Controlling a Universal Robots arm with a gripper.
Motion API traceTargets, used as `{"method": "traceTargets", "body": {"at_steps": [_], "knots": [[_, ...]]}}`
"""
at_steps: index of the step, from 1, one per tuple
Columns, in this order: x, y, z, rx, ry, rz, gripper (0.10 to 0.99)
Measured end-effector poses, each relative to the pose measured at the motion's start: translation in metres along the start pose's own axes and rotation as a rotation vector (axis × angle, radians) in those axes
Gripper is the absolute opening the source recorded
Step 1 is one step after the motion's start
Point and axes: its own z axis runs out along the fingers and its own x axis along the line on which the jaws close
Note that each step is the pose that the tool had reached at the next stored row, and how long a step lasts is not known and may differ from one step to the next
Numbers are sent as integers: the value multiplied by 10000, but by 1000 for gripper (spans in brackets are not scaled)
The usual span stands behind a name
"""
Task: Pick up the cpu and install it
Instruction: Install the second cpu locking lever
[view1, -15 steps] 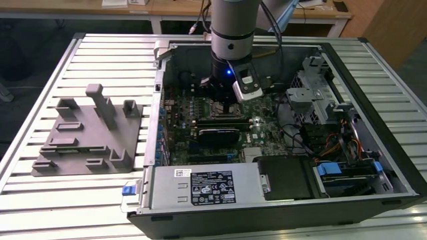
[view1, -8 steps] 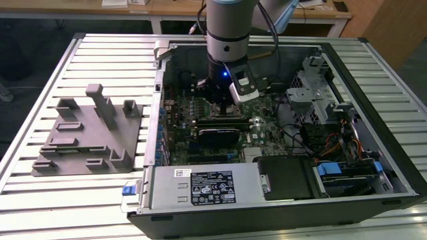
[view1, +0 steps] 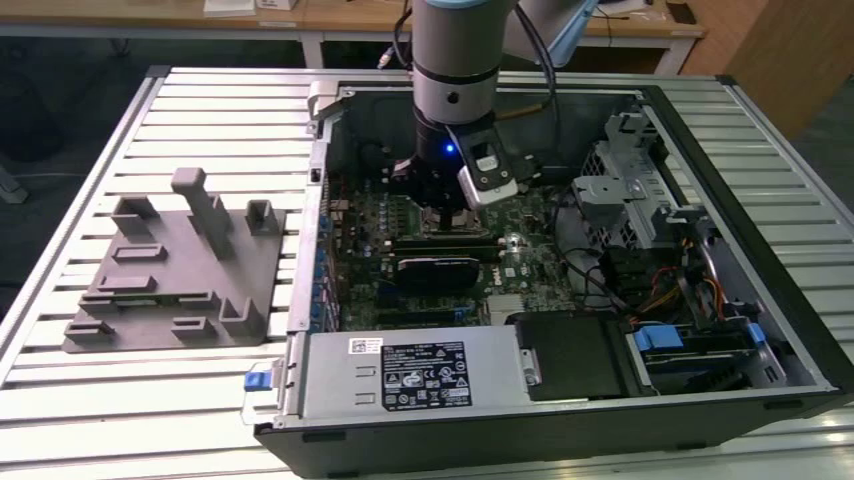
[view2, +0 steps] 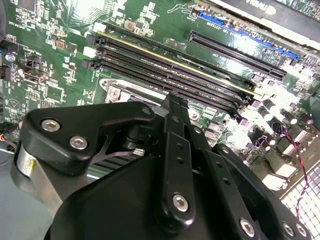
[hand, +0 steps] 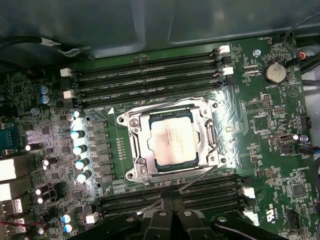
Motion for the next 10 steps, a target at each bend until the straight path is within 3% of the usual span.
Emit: {"method": "traceTargets", "body": {"at_steps": [10], "knots": [[36,-14,34,0,1,-19,106]]}}
